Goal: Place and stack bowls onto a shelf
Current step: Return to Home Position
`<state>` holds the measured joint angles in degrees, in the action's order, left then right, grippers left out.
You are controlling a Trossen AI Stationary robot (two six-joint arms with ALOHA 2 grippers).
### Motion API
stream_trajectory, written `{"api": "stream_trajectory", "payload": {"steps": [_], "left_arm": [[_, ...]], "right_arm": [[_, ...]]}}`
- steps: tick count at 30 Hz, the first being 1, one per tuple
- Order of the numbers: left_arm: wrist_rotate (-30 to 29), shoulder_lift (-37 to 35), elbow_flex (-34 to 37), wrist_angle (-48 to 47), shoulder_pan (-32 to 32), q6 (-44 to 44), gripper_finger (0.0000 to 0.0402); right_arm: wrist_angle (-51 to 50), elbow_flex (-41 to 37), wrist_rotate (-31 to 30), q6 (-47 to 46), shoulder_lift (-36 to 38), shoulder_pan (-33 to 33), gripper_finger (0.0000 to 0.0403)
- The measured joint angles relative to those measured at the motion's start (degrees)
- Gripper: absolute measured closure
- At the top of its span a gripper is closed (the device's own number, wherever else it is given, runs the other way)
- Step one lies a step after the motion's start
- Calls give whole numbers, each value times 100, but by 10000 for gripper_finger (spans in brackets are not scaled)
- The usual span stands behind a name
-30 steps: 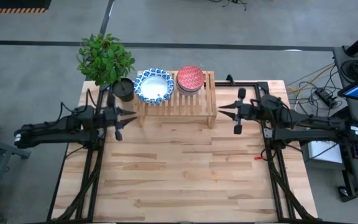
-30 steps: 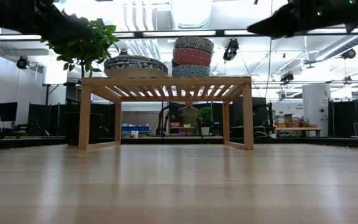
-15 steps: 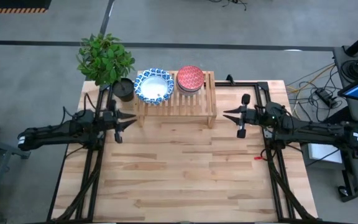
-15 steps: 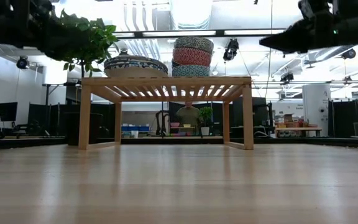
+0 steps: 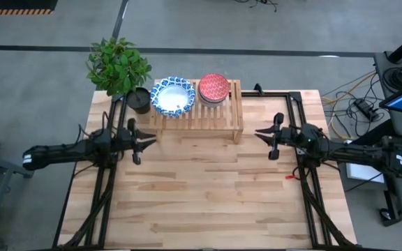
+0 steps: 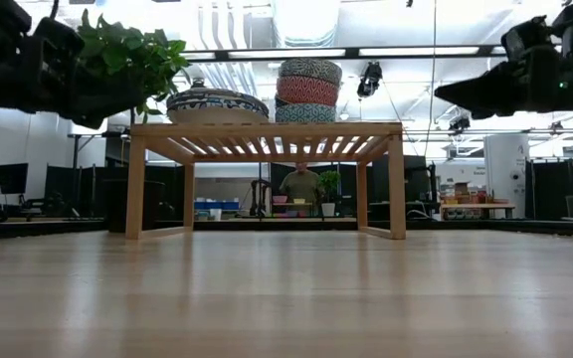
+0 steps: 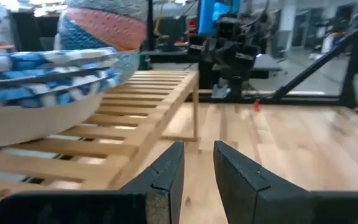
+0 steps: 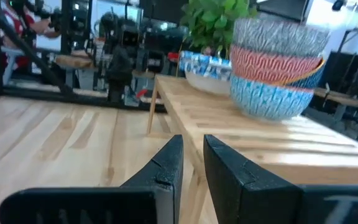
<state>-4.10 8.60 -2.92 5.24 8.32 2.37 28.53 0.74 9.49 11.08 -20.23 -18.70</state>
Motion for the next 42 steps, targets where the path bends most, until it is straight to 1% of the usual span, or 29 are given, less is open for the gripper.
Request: {"api": "stream_trajectory", "payload": {"steps": [3,9,13,15,17,20,22,23,26,27,29,31,33,35,40,42], "left_arm": [[232,-57,232,312,2,-42,332],[700,-49,234,382,4,-312,332],[785,-50,234,380,4,-321,332],[791,-50,234,378,4,-317,332],[943,-50,236,374,4,-264,332],[1361,-52,236,369,4,-157,332],[1460,-54,236,355,3,-146,332],[1469,-49,236,338,4,-145,332],[1477,-39,236,216,4,-102,332],[1462,-27,236,182,4,-89,332],[1195,-24,236,-68,3,-82,332],[604,14,236,-347,2,-83,332],[36,99,228,-353,16,-154,332],[-283,226,166,-374,17,-211,332],[-391,402,82,-354,13,-322,332],[-391,438,83,-376,13,-332,332]], "right_arm": [[48,0,3,31,109,0,351],[61,-3,38,45,343,2,351],[518,-5,346,20,585,0,351],[643,-5,399,-76,818,-15,351],[489,-5,406,-106,1102,-22,351],[107,-5,567,-106,1586,-20,351],[-166,-7,639,-155,1922,-20,351],[-166,-7,703,-203,2018,-20,351],[-251,3,853,-340,1991,-21,351],[-292,5,919,-370,1951,-22,351],[-433,6,995,-441,1936,-20,351],[-709,4,1001,-443,1941,-21,351],[-1000,0,1001,-379,1936,-20,351],[-1361,0,1001,-246,1938,-21,351],[-1534,0,999,-132,1941,-22,351],[-1561,0,858,-137,1928,-20,351]]}}
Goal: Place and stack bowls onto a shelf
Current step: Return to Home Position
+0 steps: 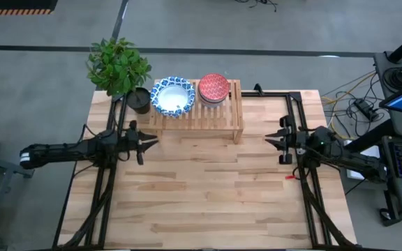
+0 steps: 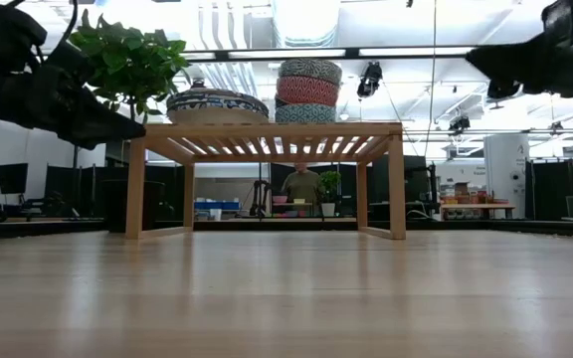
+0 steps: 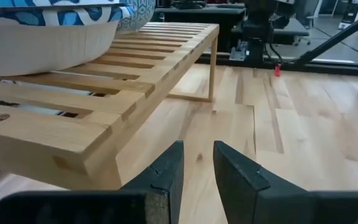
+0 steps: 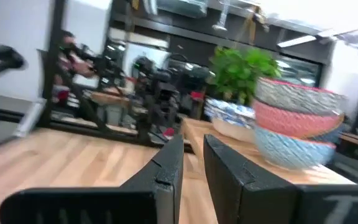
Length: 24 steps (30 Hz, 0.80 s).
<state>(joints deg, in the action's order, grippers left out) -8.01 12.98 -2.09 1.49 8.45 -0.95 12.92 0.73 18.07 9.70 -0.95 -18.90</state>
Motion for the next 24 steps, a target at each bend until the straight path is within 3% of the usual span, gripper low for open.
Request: {"api": "stream_trajectory", "payload": {"steps": [6,24], "left_arm": [[0,93,0,15,0,-2,332],[0,117,-2,19,0,-2,332]], "right_arm": [[-208,-2,-452,136,-60,-2,351],[-249,-2,-462,75,-103,-2,351]]}}
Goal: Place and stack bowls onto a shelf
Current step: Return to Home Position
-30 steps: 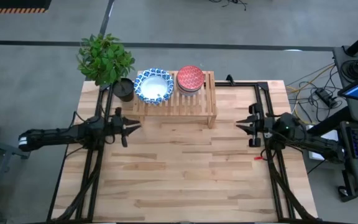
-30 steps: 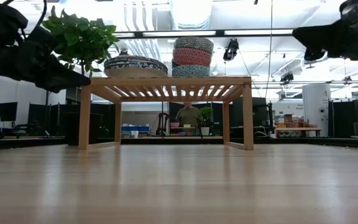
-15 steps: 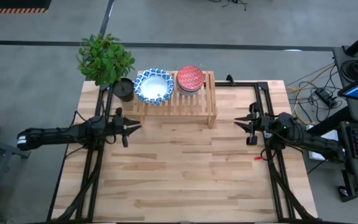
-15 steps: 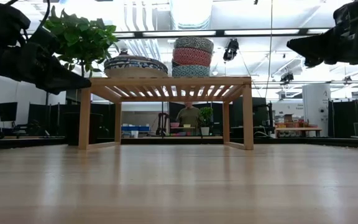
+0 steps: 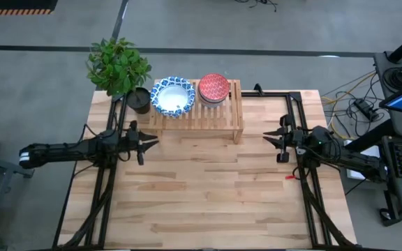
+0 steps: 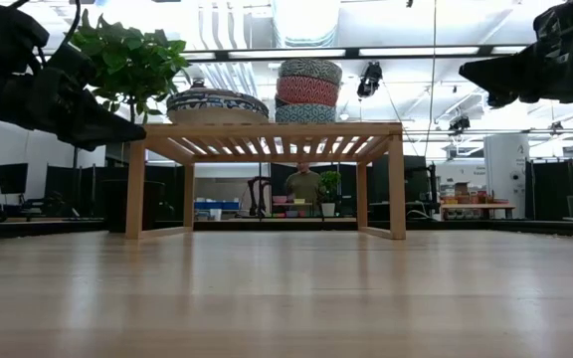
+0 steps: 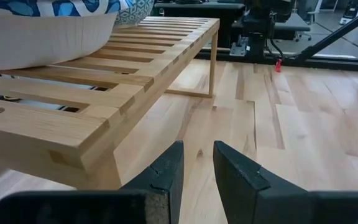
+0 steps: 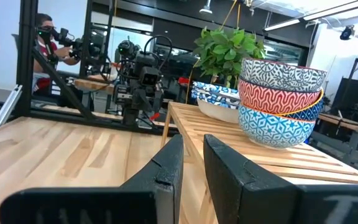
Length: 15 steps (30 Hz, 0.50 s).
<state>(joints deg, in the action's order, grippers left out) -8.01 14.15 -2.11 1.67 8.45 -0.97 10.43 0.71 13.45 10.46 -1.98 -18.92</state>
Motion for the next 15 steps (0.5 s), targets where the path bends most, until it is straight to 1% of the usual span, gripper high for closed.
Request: {"api": "stream_trajectory", "payload": {"steps": [15], "left_arm": [[0,39,-4,0,0,0,332]], "right_arm": [[0,-2,0,2,0,0,351]]}}
